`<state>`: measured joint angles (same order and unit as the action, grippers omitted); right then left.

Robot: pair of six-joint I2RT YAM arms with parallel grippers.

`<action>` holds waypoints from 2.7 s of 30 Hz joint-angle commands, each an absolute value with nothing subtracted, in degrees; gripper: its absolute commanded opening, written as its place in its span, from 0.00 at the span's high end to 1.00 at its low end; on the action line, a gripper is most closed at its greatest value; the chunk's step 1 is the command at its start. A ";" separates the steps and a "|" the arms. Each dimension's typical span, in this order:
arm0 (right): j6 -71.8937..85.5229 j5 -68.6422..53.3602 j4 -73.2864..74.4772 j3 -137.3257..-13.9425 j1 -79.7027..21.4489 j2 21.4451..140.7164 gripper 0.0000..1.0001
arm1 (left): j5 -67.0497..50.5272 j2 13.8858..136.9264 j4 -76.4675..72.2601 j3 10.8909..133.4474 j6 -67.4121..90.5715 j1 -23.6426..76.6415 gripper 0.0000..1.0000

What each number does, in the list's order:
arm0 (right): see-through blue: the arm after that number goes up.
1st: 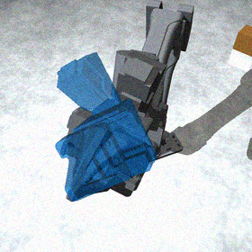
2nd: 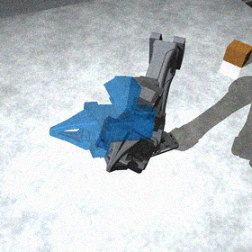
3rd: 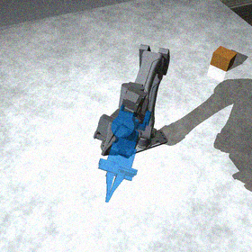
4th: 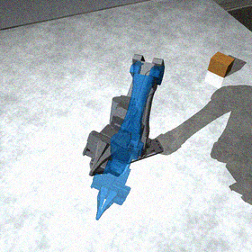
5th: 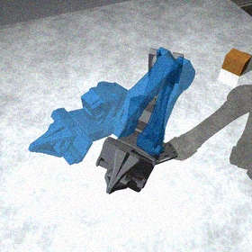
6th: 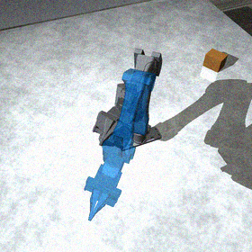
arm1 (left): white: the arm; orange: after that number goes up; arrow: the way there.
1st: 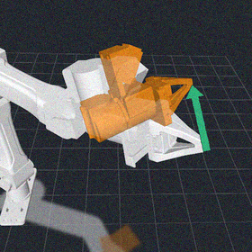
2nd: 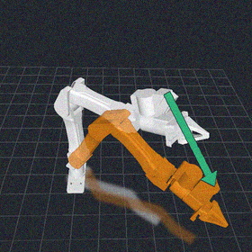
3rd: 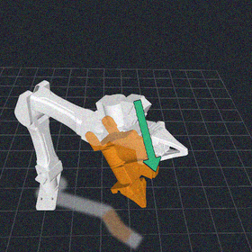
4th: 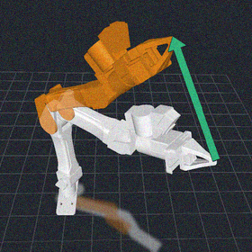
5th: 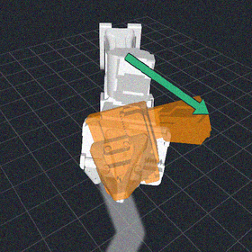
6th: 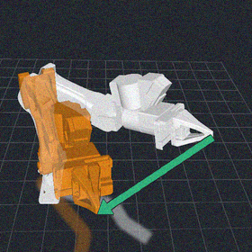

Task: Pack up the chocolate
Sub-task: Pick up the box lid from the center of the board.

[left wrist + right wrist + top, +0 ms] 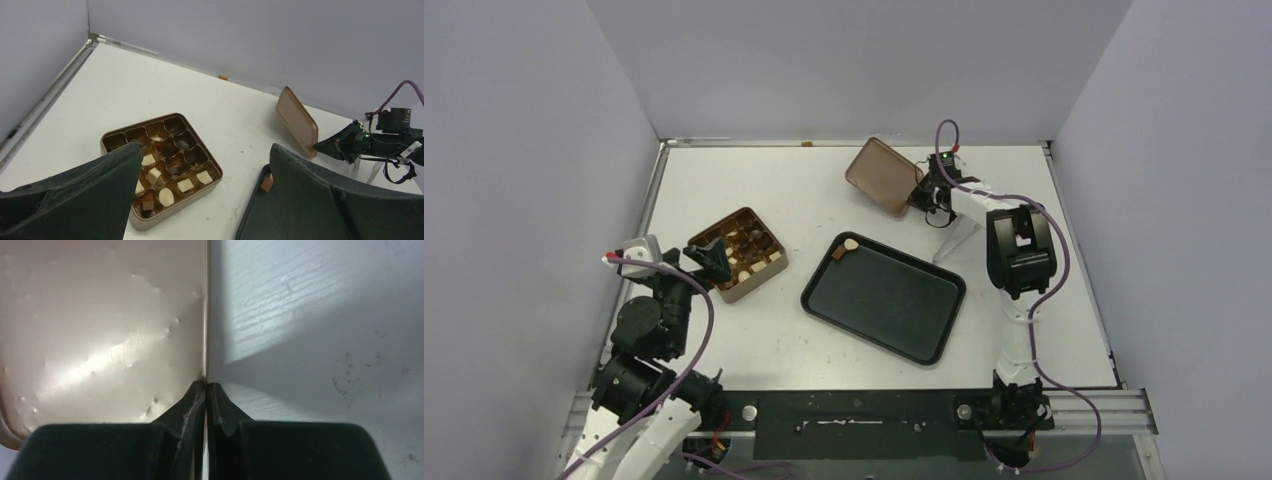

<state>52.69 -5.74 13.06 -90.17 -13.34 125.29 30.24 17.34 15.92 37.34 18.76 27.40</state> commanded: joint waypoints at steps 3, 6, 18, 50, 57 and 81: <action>50.38 -13.08 8.22 -86.41 -13.43 114.41 1.00 | 26.29 24.09 21.85 44.43 25.56 27.58 0.03; 49.36 -14.59 7.40 -82.90 -13.57 110.06 1.00 | 19.13 25.80 22.75 45.78 28.13 27.60 0.06; 43.02 -18.50 10.66 -70.25 -21.50 92.48 1.00 | 7.46 33.05 22.83 49.91 36.75 27.60 0.17; 45.38 -30.95 -5.60 -54.80 -36.10 79.13 1.00 | 1.81 35.25 10.89 42.89 59.16 27.60 0.34; 46.57 -31.18 -7.82 -52.82 -38.05 78.96 1.00 | 1.78 33.03 4.00 39.00 63.43 27.60 0.68; 41.85 -29.09 -4.87 -55.31 -36.92 85.24 0.75 | 12.01 32.10 5.45 39.80 54.12 27.60 1.00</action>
